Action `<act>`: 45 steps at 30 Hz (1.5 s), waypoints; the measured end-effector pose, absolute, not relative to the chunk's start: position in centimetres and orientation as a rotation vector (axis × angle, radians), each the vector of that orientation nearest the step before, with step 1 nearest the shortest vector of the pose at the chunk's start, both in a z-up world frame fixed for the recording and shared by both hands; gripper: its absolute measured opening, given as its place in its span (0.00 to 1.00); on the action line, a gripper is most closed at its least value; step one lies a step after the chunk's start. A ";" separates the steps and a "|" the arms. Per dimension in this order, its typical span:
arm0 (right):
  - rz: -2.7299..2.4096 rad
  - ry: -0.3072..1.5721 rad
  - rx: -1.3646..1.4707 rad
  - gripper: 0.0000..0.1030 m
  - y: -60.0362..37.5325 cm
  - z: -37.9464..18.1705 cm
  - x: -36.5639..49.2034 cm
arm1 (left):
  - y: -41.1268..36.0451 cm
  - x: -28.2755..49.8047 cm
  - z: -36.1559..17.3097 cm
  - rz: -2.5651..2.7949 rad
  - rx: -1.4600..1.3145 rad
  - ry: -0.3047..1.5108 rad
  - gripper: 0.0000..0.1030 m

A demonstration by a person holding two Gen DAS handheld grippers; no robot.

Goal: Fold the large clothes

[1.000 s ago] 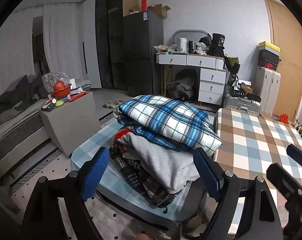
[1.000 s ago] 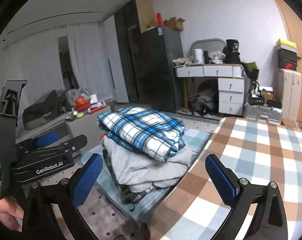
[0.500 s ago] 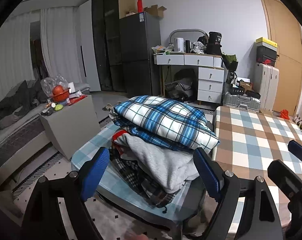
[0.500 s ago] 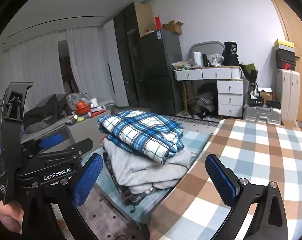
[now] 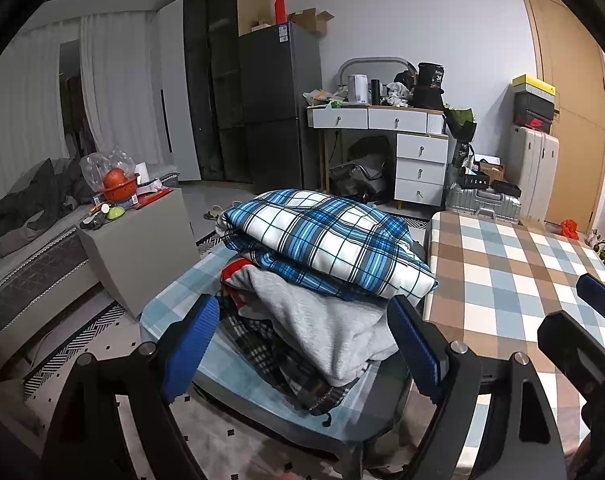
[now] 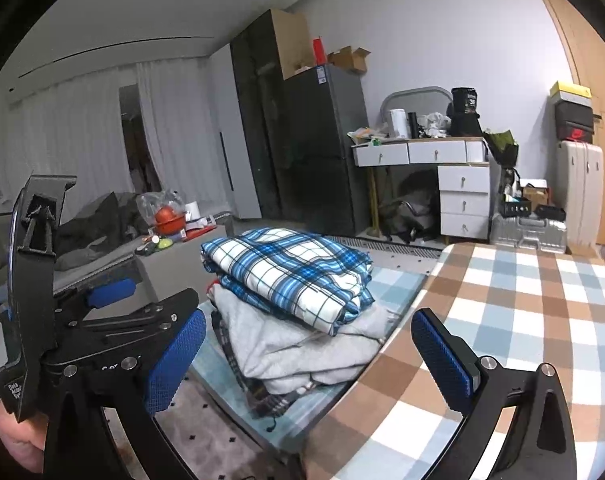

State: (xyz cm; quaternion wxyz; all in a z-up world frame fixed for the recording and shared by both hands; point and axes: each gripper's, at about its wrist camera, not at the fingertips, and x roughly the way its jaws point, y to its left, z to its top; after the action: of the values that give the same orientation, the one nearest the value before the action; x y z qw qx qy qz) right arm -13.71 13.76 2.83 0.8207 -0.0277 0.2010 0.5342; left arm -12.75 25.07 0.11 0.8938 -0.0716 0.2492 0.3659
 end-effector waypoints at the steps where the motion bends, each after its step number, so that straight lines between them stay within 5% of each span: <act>1: 1.136 0.430 -0.058 1.00 13.8 2.8 -13.7 | 25.0 -12.8 0.1 0.758 -0.149 0.518 0.81; 45: 1.147 0.446 -0.008 1.00 14.5 3.0 -13.6 | 25.7 -12.2 -0.3 0.760 -0.130 0.535 0.81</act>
State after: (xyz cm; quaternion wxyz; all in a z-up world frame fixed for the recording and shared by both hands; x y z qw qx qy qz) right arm -13.62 14.48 2.99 0.8166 -0.0035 0.2092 0.5380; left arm -12.17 25.74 -0.32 0.8920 -0.0626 0.2578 0.3661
